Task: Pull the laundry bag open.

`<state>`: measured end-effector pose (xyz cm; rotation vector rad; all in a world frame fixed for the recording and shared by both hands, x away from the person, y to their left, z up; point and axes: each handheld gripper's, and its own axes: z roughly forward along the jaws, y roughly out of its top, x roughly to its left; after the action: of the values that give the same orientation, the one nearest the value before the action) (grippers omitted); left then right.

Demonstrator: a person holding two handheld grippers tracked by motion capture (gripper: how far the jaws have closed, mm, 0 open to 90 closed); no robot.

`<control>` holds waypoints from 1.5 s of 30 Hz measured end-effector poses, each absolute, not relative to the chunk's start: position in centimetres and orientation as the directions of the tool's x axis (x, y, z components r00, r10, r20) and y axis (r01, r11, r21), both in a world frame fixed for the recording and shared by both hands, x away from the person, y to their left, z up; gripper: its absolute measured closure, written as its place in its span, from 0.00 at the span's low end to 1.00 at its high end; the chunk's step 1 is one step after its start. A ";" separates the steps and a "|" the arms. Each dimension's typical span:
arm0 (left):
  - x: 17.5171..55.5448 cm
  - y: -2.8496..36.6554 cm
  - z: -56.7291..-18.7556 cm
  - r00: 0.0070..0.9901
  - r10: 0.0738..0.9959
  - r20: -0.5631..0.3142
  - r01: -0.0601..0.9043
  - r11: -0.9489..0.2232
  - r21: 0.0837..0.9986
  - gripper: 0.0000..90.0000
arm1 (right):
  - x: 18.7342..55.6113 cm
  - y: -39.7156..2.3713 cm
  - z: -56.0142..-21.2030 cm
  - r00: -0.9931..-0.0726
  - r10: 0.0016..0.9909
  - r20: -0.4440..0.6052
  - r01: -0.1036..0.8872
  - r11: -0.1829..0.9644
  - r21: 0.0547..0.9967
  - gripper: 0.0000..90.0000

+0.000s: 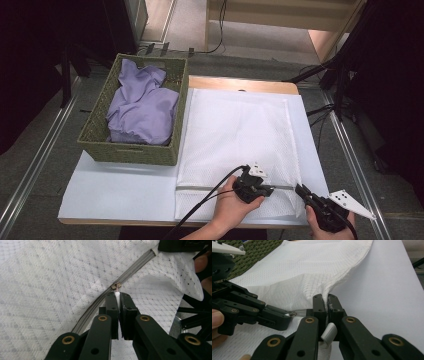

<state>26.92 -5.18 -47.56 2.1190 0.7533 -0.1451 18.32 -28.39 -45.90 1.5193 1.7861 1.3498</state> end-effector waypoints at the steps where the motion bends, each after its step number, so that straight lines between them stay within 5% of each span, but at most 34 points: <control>1: 26.9 -5.1 -47.5 0.809 0.466 -0.358 0.565 -0.448 0.693 0.97 | 18.3 -28.4 -45.9 -0.306 0.918 0.251 0.493 -0.073 0.867 0.98; 45: 26.4 0.3 -47.6 0.786 0.550 -0.282 0.570 -0.469 0.675 0.97 | 18.0 -29.2 -45.4 -0.253 0.942 0.221 0.483 -0.075 0.872 0.98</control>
<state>26.44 0.32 -47.59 2.1689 0.8274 -0.0312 17.99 -29.25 -45.43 1.5327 1.7362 1.2900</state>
